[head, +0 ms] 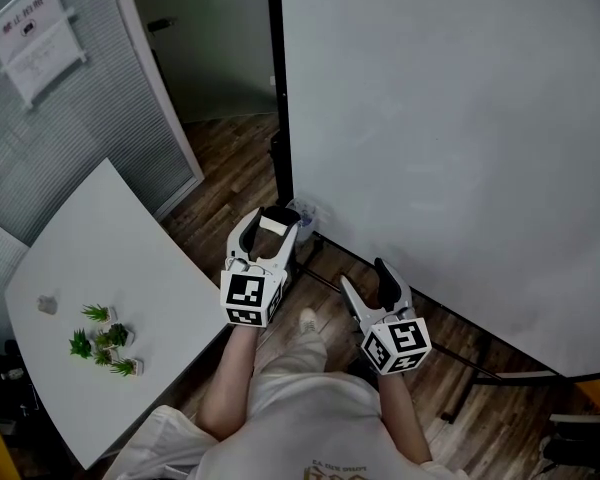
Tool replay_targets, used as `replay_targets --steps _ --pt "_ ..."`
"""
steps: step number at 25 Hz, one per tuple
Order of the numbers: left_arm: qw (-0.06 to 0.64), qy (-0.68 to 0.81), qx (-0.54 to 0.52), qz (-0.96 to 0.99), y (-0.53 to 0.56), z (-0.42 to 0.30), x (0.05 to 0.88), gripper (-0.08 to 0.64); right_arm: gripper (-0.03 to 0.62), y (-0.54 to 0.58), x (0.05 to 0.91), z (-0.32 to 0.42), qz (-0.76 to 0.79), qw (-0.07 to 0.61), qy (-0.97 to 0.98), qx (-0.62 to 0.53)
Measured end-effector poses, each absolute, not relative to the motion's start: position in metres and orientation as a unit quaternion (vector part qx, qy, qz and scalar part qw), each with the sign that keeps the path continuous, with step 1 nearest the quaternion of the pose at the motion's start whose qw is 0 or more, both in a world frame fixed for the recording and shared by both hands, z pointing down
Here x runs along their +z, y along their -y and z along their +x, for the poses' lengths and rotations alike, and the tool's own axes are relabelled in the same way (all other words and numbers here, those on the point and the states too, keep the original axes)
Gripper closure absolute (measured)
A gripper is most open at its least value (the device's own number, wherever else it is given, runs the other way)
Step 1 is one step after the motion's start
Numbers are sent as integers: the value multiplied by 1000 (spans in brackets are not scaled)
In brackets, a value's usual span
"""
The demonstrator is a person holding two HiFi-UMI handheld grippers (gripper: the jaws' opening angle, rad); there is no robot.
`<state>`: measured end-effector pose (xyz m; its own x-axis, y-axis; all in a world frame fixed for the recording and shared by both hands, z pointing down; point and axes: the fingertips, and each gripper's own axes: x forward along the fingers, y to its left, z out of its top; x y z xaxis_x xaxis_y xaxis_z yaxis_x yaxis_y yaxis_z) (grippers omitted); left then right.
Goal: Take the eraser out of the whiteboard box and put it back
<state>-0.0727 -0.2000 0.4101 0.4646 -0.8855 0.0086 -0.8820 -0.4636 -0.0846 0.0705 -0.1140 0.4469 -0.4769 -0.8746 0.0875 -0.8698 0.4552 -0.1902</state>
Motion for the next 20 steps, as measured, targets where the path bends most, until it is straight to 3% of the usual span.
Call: replay_targets --steps 20 --pt "44 -548 -29 -835 134 -123 400 301 270 103 435 63 -500 12 -861 -92"
